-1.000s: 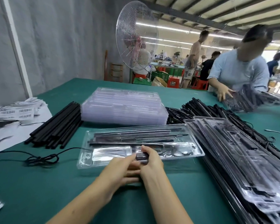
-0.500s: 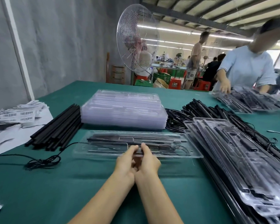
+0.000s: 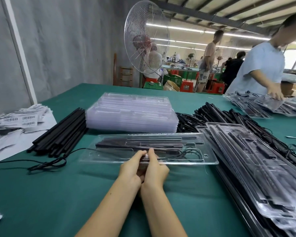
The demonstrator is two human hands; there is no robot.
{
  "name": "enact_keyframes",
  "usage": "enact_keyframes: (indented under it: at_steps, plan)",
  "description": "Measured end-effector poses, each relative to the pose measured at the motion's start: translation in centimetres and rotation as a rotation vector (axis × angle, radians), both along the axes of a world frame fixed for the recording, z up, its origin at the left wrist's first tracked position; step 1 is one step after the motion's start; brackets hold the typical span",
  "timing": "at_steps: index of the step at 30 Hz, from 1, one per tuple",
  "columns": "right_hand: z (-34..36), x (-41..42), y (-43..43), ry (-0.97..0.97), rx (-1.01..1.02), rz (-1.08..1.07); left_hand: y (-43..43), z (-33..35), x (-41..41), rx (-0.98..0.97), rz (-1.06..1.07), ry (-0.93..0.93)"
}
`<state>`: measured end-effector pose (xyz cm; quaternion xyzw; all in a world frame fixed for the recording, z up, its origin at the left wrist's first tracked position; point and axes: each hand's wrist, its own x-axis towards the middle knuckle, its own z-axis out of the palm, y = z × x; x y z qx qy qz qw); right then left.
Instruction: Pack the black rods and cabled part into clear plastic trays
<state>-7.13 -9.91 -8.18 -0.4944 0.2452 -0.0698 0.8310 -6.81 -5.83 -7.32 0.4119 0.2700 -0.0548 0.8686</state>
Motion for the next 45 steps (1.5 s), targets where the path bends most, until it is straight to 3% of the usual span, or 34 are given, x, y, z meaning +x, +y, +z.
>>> enact_keyframes:
  at_steps: [7,12,21,33,45]
  plan:
    - [-0.6,0.5,-0.3,-0.063,-0.179,-0.015,-0.2,0.6,0.2,-0.111,-0.006,0.012]
    - [-0.7,0.4,-1.2,-0.079,-0.073,0.043,-0.9,0.2,0.6,-0.173,0.02,-0.022]
    - [-1.0,0.2,-0.7,-0.102,0.026,0.058,-0.5,-0.5,1.1,-0.064,0.033,-0.002]
    - [-1.3,-0.8,0.3,-0.172,0.03,0.0,0.5,-0.8,0.8,0.042,-0.037,0.038]
    - [-1.2,-1.0,0.8,-0.145,0.078,-0.001,0.6,0.6,0.0,-0.006,-0.048,0.063]
